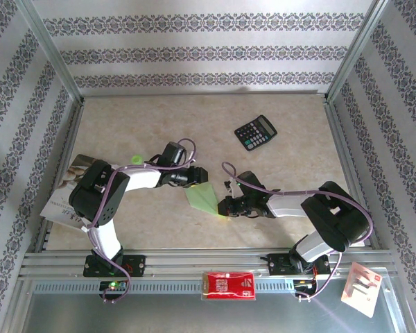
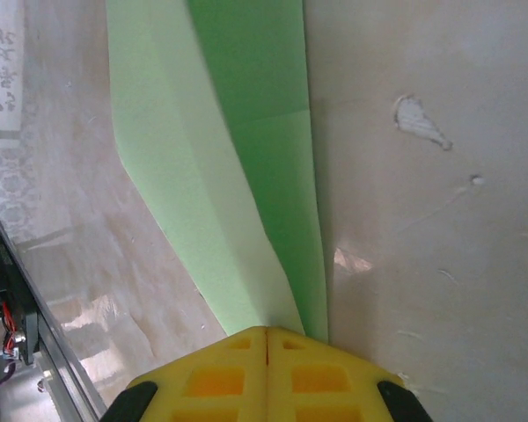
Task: Fold a paper plane with a square sheet of paper (pick it up from the middle)
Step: Fourth fold the wing at the center of the table.
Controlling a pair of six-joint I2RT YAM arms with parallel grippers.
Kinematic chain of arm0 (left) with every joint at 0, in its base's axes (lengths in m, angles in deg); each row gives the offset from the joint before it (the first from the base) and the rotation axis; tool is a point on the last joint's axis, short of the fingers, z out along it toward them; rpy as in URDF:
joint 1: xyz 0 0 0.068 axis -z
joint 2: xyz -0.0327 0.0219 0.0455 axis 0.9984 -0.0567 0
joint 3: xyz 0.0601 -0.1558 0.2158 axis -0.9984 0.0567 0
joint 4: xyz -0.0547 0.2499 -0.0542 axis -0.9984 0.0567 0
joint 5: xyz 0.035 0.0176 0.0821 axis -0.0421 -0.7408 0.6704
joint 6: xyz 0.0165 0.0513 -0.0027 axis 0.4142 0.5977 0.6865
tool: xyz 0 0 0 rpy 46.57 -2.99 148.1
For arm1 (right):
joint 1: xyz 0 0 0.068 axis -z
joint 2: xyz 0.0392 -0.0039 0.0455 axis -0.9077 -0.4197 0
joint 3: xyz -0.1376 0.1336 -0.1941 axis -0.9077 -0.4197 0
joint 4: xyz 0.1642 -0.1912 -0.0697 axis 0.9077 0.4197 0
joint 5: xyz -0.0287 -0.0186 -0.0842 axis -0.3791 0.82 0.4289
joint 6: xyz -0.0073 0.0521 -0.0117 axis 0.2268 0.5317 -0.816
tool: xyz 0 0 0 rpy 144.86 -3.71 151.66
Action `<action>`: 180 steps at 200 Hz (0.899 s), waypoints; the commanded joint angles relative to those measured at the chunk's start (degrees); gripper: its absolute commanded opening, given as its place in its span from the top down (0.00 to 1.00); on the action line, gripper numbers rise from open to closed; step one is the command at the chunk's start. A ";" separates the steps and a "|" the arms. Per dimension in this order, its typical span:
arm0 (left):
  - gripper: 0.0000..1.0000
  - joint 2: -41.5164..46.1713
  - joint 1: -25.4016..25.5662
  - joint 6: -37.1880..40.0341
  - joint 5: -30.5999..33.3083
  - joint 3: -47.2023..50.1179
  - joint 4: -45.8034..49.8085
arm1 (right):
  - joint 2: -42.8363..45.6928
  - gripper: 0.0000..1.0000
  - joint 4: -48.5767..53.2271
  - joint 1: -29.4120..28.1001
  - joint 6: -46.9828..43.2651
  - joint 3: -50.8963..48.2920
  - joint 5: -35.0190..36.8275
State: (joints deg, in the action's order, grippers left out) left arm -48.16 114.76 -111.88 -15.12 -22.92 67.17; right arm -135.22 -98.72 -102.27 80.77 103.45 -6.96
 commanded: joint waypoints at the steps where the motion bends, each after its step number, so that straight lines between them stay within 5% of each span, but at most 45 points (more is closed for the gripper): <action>1: 0.59 4.58 -0.52 -1.48 1.50 -0.31 1.82 | -2.46 1.00 4.90 0.08 1.25 -2.71 2.63; 40: 0.61 12.71 3.12 -5.75 5.10 7.74 -0.83 | -3.15 1.00 4.25 0.26 2.49 -3.03 2.51; 64: 0.71 15.25 6.95 -9.22 6.51 11.21 -3.16 | -3.17 1.00 4.03 0.26 2.85 -2.96 2.21; 109: 0.91 11.42 12.80 -14.77 6.34 12.81 -9.70 | -2.54 1.00 4.41 0.43 2.99 -3.22 2.74; 180: 0.95 5.16 13.83 -15.89 5.38 11.50 -12.62 | -2.67 1.00 4.59 0.51 2.90 -3.28 2.85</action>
State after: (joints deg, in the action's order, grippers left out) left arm -42.35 128.00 -127.16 -9.98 -10.35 57.46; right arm -135.46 -100.23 -101.76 83.59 102.83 -7.48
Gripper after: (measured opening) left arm 0.052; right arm 0.050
